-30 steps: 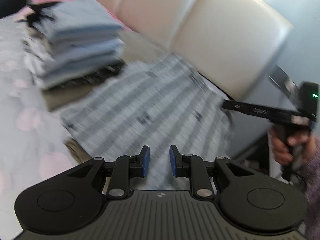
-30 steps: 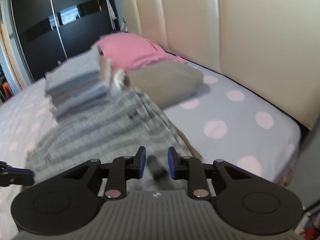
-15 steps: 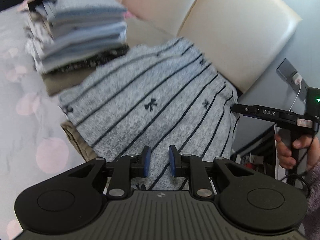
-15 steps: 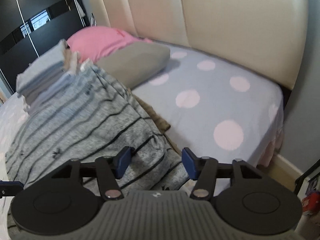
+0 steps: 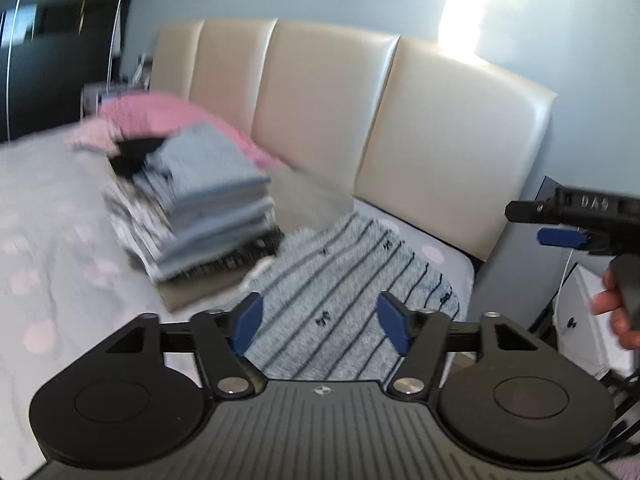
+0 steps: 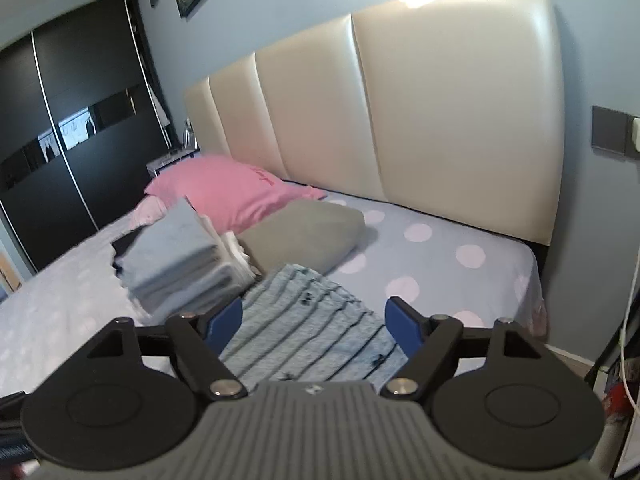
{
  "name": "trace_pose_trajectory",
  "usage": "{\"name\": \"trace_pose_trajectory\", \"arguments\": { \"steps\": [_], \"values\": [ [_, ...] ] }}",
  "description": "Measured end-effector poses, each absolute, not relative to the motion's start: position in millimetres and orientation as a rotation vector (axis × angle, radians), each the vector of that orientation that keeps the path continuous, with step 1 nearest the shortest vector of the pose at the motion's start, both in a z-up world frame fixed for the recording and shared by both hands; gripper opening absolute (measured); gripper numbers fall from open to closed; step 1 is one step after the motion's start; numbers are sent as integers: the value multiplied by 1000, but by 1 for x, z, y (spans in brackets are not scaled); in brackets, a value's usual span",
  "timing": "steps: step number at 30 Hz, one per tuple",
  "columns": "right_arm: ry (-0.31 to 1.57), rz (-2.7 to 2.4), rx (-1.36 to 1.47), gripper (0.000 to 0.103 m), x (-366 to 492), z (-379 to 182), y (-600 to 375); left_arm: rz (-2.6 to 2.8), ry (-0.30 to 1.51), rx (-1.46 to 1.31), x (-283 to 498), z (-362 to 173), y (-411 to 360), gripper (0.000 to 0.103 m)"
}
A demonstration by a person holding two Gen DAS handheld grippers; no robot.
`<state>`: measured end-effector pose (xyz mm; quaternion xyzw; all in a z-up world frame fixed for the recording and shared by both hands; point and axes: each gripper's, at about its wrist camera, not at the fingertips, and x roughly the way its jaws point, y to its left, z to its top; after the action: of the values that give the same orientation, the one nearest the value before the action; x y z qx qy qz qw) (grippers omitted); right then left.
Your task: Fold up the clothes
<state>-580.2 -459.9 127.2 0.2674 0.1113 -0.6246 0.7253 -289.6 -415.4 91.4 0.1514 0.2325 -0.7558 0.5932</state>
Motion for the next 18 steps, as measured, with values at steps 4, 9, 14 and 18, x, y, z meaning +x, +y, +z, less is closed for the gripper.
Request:
{"name": "trace_pose_trajectory", "arguments": {
  "steps": [4, 9, 14, 18],
  "values": [
    [225, -1381, 612, 93, -564, 138, -428, -1732, 477, 356, -289, 107, -397, 75],
    [233, -1417, 612, 97, -543, 115, -386, -1658, 380, 394, -295, 113, -381, 77],
    [279, -1548, 636, 98, -535, 80, -363, -1648, 408, 398, -294, 107, -374, 77],
    [282, -1594, 688, 98, -533, 66, -359, -1653, 441, 418, -297, 92, -373, 77]
  ]
}}
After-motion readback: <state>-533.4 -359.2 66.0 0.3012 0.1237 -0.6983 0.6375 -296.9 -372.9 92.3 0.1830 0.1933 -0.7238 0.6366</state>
